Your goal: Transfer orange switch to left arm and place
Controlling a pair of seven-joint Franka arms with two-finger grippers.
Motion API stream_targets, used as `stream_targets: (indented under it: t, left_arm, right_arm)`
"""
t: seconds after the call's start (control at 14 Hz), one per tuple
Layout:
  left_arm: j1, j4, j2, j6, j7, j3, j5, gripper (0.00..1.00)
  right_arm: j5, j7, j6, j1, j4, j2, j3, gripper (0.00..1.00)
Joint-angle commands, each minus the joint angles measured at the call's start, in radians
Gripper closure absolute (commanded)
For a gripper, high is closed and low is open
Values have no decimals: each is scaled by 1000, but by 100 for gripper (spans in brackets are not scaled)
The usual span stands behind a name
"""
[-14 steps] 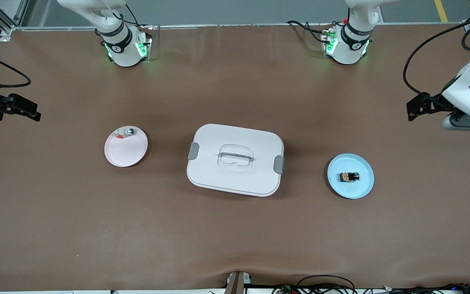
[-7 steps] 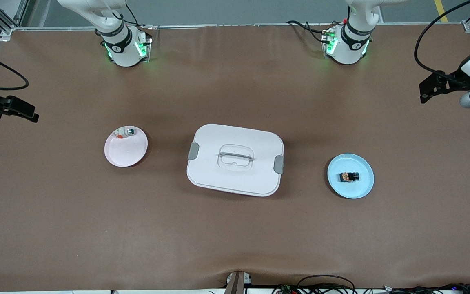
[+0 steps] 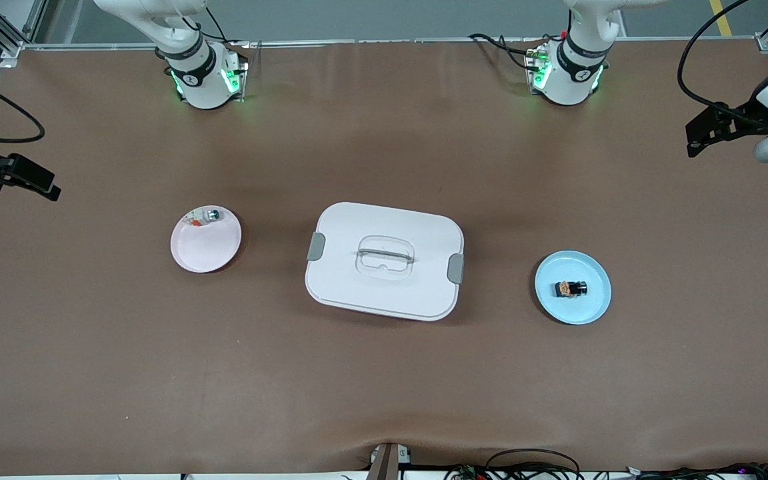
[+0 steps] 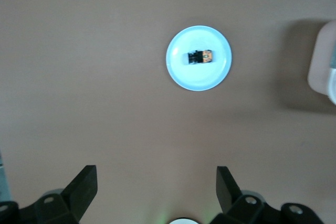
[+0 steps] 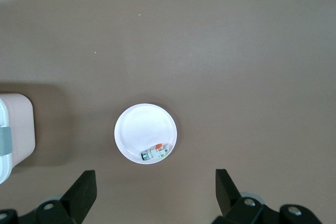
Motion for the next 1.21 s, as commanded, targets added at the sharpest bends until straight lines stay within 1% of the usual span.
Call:
stream_targets:
  t: [0.0, 0.21, 0.71, 1.14]
  left_arm:
    - [2, -7, -28, -14, -15, 11, -51, 0]
    - [2, -7, -34, -13, -17, 9, -52, 0]
    - [1, -5, -34, -13, -63, 9, -57, 0]
    - [2, -5, -51, -43, -57, 9, -65, 0]
  right_arm:
    - [27, 9, 27, -26, -89, -76, 11, 0]
    - [30, 12, 13, -24, -88, -79, 13, 0]
    - [33, 21, -88, -20, -80, -104, 21, 0]
    - [33, 23, -88, -20, -85, -116, 21, 0]
